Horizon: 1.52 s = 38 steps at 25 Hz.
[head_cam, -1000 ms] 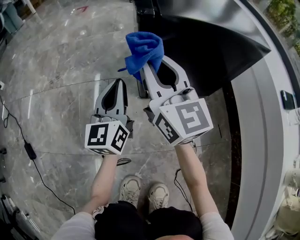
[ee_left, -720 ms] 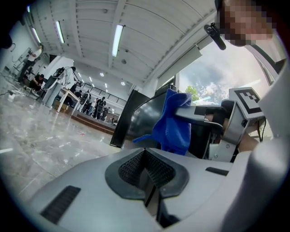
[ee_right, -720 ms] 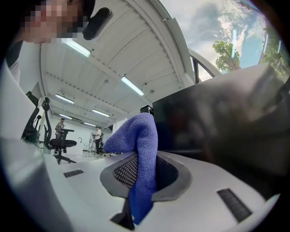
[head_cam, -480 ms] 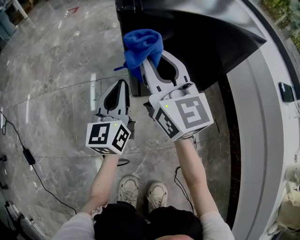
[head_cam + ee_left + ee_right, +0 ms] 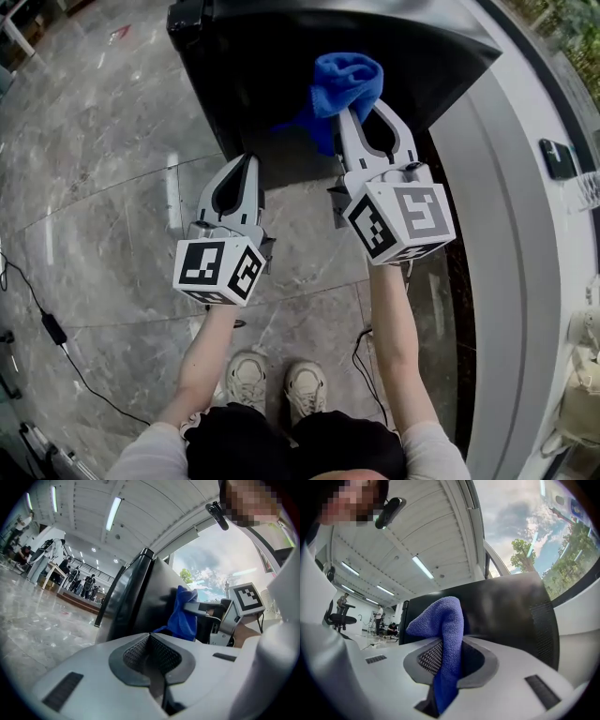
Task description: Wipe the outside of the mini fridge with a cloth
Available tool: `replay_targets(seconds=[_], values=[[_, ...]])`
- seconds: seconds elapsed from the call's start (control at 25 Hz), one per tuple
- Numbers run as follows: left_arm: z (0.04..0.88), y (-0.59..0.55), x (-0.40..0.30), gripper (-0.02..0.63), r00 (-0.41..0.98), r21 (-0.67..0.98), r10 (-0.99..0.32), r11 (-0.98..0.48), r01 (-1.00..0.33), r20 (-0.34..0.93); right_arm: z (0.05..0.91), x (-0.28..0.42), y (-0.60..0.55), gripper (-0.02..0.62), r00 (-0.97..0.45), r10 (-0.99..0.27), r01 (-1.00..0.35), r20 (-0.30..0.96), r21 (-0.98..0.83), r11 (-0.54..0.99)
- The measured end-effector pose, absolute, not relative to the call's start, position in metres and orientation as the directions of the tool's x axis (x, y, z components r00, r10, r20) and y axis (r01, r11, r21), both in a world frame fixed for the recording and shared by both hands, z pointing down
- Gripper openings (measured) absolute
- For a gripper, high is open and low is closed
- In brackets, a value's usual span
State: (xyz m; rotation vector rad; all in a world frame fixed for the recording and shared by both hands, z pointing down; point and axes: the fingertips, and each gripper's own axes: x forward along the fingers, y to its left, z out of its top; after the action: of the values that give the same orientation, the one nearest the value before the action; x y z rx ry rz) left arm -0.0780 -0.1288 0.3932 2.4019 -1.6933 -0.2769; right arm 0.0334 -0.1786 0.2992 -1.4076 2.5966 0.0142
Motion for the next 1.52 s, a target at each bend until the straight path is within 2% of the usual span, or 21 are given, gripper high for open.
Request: replay_targets(seconds=[0.68,1.0,1.52], values=[[0.398,-0.149,0.012,0.005,0.451,0.229,-0.892,-0.449,-0.864,-0.046,0.310,0.195,-0.224,0.081,-0.313,-0.942,-0.946,-0.123,-0.047,0.320],[0.401,-0.150,0.032,0.005,0.474,0.217,-0.880,-0.470,-0.855,-0.037,0.318,0.226,-0.233,0.080,-0.273,-0.955,-0.959,-0.111,-0.047,0.280],[0.406,-0.155,0.007,0.005,0.435,0.243,-0.900,-0.429,-0.870,-0.032,0.325,0.249,-0.240,0.080,-0.198,-0.976,-0.976,-0.086,-0.071,0.205]])
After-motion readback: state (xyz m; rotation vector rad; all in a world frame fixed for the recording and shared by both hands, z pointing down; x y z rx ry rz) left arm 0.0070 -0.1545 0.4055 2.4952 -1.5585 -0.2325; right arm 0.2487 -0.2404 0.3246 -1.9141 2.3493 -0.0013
